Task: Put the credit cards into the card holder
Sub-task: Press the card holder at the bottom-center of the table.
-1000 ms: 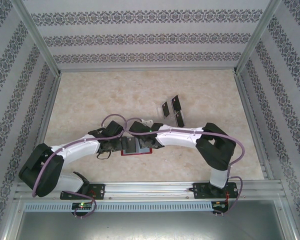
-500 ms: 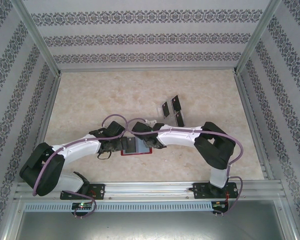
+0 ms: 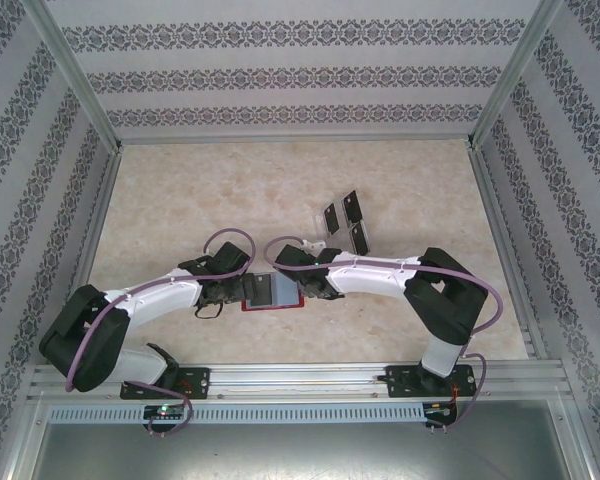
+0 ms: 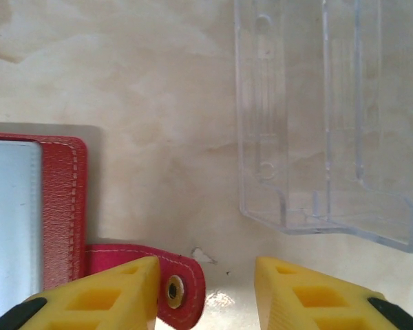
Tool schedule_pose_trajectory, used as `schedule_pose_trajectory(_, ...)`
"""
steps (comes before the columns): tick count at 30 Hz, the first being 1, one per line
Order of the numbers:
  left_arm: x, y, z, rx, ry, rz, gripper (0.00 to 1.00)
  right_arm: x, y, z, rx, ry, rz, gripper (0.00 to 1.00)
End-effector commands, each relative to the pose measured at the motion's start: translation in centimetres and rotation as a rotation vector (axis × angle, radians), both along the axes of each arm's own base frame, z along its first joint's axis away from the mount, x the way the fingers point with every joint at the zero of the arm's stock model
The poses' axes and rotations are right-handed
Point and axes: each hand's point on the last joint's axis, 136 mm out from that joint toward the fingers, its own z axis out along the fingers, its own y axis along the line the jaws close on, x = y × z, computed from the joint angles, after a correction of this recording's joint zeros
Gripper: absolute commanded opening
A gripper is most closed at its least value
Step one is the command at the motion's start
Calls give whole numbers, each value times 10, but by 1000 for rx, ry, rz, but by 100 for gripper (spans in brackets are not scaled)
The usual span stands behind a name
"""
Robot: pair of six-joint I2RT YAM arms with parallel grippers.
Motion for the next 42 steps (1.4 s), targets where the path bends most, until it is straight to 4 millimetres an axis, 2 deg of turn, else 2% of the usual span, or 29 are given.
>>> schedule_pose_trajectory(1,-8,2,-16,19,32,-5,100,0,-11,1,-2,-13,-39,40)
schedule_pose_trajectory(6,-7,1,-14,18,27,-7,100,-4,-20,-12,1,16,-62,37)
schedule_pose_trajectory(13,-6,1,-13,16,25,-8,100,-8,-16,-23,15,48,-59,35)
schedule_pose_trajectory(16,-5,1,-12,17,24,-9,100,-8,-11,-14,56,42,-48,35)
schedule_pose_trajectory(23,-3,-1,-10,13,20,-11,100,-7,14,27,220,9,11,36)
schedule_pose_trajectory(27,-4,-1,-11,13,23,-12,100,-7,28,39,264,11,41,36)
schedule_pose_trajectory(32,-4,0,-12,13,23,-10,100,-8,54,53,309,-2,89,36)
schedule_pose_trajectory(34,-4,-1,-11,10,21,-10,100,-8,65,51,322,7,99,36)
schedule_pose_trajectory(38,-5,0,-13,11,25,-10,100,-5,83,34,340,40,99,36)
schedule_pose_trajectory(42,-6,0,-13,12,27,-11,100,-6,87,13,340,77,83,36)
